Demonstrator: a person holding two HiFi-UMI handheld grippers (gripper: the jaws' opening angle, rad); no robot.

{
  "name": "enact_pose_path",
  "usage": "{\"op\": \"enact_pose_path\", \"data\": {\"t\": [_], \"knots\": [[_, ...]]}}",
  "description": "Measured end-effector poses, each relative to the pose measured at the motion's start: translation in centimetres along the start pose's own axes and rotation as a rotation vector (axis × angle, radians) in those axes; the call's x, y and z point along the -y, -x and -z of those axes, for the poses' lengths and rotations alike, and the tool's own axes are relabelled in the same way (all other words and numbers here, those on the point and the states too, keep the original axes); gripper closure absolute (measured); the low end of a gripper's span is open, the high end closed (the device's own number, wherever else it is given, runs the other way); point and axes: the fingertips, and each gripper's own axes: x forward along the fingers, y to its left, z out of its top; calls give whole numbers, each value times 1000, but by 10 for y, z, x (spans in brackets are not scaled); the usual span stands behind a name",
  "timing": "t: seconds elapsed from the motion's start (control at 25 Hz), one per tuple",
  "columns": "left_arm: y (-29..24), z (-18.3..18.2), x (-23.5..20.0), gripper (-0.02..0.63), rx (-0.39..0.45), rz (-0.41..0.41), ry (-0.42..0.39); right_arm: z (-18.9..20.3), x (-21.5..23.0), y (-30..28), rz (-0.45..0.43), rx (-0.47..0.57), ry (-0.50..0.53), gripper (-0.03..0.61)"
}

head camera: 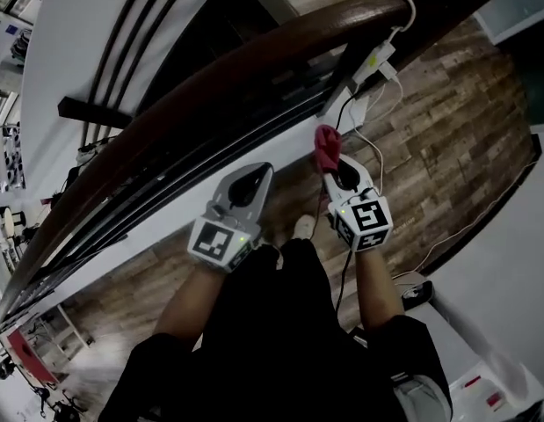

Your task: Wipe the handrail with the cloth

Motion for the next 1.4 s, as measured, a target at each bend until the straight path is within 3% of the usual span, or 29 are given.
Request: {"op": "enact_pose_path", "data": {"t": [0.16, 0.36, 0.6, 0.84, 1.12, 1.28, 1.4], "knots": [[-7, 24, -23, 614, 0, 1, -12, 12, 5, -32, 52, 4, 25, 526], [-36, 64, -46, 614, 53, 12, -37, 25, 16, -77, 58, 75, 80, 528], [-91, 130, -59, 614, 125, 68, -79, 43, 65, -127, 144, 173, 409, 528], [-133, 164, -89, 614, 252, 72, -155, 36, 121, -170, 248, 324, 621, 528], [-142, 189, -87, 614, 221, 49, -150, 14, 161, -202, 332, 244, 821, 526], [-150, 203, -79, 614, 207, 56, -120, 10, 176, -228, 496, 87, 1050, 526], [-150, 208, -80, 614, 201, 38, -109, 1, 186, -234, 562, 30, 1021, 528]]}}
